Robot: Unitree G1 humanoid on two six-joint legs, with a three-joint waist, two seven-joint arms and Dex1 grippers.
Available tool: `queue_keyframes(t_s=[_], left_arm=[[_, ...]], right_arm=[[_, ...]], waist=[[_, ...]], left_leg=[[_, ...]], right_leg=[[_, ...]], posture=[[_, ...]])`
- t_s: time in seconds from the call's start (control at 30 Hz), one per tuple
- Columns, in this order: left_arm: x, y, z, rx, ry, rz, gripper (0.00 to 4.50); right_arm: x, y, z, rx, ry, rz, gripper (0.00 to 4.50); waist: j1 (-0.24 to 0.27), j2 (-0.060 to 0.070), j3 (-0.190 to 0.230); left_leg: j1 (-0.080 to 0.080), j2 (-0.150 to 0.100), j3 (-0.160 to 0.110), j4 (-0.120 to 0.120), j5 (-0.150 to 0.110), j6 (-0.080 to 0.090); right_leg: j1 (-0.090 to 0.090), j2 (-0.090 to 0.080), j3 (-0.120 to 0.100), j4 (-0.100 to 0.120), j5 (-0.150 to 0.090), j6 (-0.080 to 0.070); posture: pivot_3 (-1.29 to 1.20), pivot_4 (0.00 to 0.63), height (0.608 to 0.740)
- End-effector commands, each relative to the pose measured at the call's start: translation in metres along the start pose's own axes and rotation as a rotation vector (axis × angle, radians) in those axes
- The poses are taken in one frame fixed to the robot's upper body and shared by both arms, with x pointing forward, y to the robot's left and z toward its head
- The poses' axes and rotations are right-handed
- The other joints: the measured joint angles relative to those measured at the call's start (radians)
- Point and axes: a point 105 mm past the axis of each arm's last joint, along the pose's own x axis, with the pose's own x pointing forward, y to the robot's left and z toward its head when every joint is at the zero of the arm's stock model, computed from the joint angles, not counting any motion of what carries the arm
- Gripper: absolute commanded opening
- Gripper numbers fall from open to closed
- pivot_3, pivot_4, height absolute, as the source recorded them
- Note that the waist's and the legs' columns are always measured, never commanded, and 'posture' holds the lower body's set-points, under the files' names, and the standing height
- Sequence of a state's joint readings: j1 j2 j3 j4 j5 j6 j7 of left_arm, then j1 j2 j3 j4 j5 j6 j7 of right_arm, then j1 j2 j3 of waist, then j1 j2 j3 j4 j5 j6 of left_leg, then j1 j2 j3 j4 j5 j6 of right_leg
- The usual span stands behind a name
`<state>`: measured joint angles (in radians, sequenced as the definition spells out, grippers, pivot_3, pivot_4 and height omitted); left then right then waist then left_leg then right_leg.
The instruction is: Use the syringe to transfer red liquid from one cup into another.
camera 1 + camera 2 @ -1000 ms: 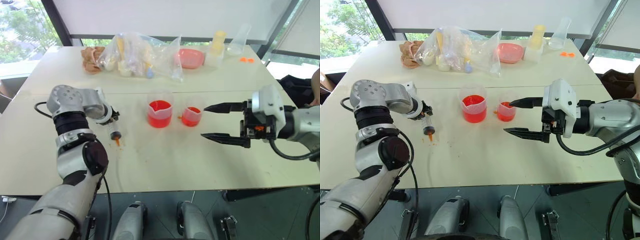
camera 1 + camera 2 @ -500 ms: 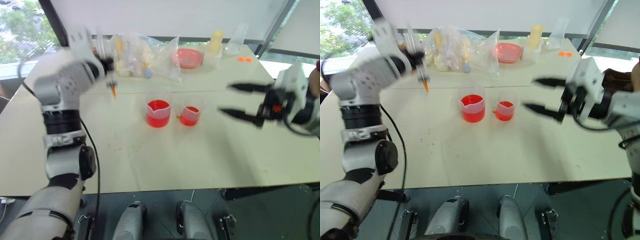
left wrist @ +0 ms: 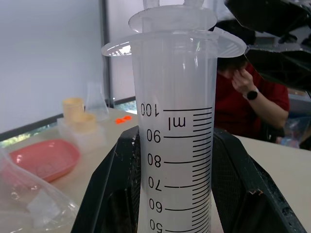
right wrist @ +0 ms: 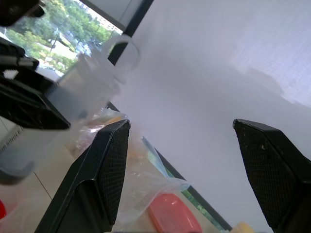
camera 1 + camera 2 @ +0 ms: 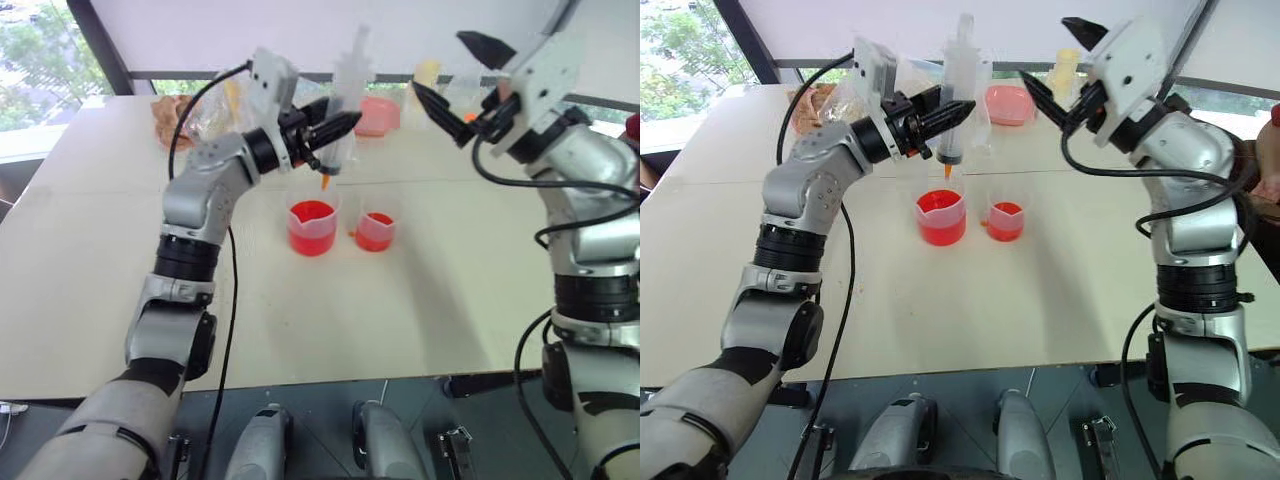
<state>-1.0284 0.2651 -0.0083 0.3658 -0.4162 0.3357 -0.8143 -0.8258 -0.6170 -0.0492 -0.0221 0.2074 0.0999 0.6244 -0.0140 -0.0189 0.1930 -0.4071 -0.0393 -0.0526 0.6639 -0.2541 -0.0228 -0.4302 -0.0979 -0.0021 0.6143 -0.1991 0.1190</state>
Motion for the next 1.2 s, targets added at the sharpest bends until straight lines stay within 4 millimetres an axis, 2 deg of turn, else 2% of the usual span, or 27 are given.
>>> queue_keyframes(t_s=[0.03,0.27,0.4,0.5,0.7,0.97,1.07,1.13,1.2], left_arm=[[0.0,-0.003,0.002,0.075,-0.017,-0.033,1.42],[-0.003,-0.007,0.001,0.089,-0.033,-0.047,1.42],[-0.008,-0.016,-0.012,0.125,0.003,-0.076,1.42],[-0.013,-0.021,-0.014,0.093,0.001,-0.087,1.42],[-0.019,-0.024,-0.014,0.078,0.007,-0.1,1.42],[-0.021,-0.02,-0.033,0.12,0.076,-0.091,1.42],[-0.024,-0.01,-0.046,0.118,0.11,-0.058,1.42],[-0.025,-0.005,-0.054,0.11,0.121,-0.045,1.42],[-0.024,-0.004,-0.058,0.092,0.117,-0.036,1.42]], right_arm=[[0.01,0.008,0.022,-0.049,-0.081,0.032,3.51],[0.018,0.019,0.016,-0.055,-0.081,0.069,3.51],[0.02,0.018,0.013,-0.05,-0.081,0.07,3.51],[0.02,0.017,0.011,-0.053,-0.077,0.076,3.51],[0.02,0.015,0.006,-0.057,-0.066,0.078,3.51],[0.029,0.024,0.008,-0.041,-0.104,0.09,3.51],[0.032,0.038,0.013,-0.032,-0.138,0.154,2.69],[0.032,0.044,0.013,-0.025,-0.141,0.187,1.53],[0.031,0.047,0.013,-0.023,-0.138,0.2,0.61]], waist=[[0.0,0.0,0.0],[0.002,0.0,0.0],[0.001,0.0,0.0],[0.0,0.0,0.0],[0.0,0.0,0.0],[0.0,0.001,0.0],[0.0,0.001,0.0],[0.0,0.001,0.0],[0.001,0.001,0.0]], left_leg=[[0.0,0.0,0.0,0.0,0.0,0.0],[0.0,0.0,-0.001,0.0,0.0,0.0],[0.0,0.0,-0.001,0.0,0.0,0.001],[0.0,0.0,-0.001,0.0,0.0,0.001],[0.0,0.0,-0.001,0.0,0.0,0.0],[0.0,0.0,-0.001,0.0,0.0,0.0],[0.0,0.0,-0.001,0.0,0.0,0.0],[0.0,0.0,-0.001,0.0,0.0,0.0],[0.0,0.0,-0.001,0.0,0.0,0.0]], right_leg=[[0.0,0.0,0.0,0.0,0.0,0.0],[0.0,0.0,0.0,0.0,0.0,0.0],[0.0,0.0,0.0,0.0,0.0,0.0],[0.0,0.0,0.0,0.0,0.0,0.0],[0.0,0.0,0.0,0.0,0.0,0.0],[0.0,0.0,0.0,0.001,0.0,0.0],[0.0,0.001,0.0,0.0,0.0,0.0],[0.0,0.001,0.0,0.001,0.0,0.0],[0.0,0.001,0.0,0.0,0.0,0.0]], posture=[[0.0,0.15,0.74],[0.0,0.15,0.74],[0.0,0.15,0.74],[0.0,0.15,0.74],[0.0,0.15,0.74],[0.0,0.15,0.74],[0.0,0.15,0.74],[0.0,0.15,0.74],[0.0,0.15,0.74]])
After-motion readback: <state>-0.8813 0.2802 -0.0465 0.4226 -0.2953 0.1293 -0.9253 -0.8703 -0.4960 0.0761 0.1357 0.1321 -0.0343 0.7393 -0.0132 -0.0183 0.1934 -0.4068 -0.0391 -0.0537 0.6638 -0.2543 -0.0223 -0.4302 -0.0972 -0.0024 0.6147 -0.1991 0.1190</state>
